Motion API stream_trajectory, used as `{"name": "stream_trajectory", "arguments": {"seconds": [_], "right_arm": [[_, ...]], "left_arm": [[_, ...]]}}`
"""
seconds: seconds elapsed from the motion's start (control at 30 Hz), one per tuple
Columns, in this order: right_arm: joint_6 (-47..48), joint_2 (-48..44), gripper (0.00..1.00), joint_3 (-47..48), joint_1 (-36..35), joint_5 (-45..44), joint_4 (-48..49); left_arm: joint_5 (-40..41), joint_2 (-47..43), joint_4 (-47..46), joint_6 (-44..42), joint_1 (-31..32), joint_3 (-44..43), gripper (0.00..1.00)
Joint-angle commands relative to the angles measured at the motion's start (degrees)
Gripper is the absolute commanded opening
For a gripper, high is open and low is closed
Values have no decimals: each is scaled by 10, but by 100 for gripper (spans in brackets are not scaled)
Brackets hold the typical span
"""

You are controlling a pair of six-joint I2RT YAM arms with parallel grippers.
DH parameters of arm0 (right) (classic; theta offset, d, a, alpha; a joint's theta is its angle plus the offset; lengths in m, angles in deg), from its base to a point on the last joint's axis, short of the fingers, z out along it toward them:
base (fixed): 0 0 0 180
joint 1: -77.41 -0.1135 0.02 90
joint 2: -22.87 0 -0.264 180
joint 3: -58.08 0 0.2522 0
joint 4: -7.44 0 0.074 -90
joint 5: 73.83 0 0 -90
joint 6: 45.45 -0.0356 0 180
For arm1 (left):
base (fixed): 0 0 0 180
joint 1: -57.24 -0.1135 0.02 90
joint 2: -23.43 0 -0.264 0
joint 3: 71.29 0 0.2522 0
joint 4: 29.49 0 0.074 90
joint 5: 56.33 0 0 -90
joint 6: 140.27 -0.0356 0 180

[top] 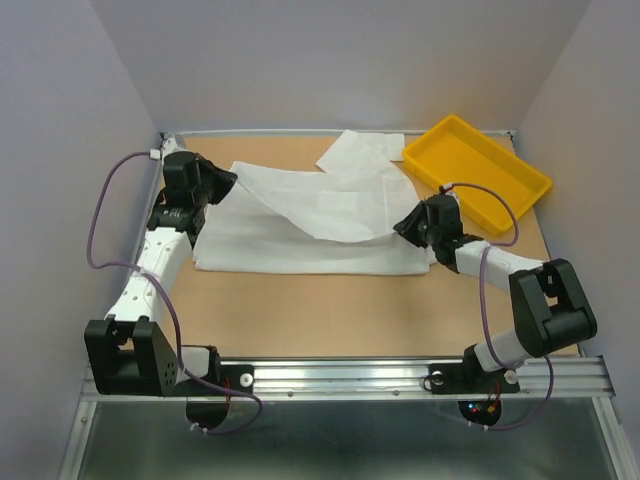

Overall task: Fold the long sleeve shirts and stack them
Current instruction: Fold the shirt

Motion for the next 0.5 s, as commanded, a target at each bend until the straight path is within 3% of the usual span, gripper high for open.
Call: {"name": "stream_trajectory", "arguments": {"seconds": [0.0,0.27,0.47], "right_arm": [[10,5,30,46,16,6,23],[106,-41,36,52,17,66,22],[202,-93,36,31,17,188,25]], "left_arm": [[-37,24,-65,6,11,-71,0],[-18,125,-100,-5,60,-204,0],[11,194,-102,-19,101,-288,0]]}}
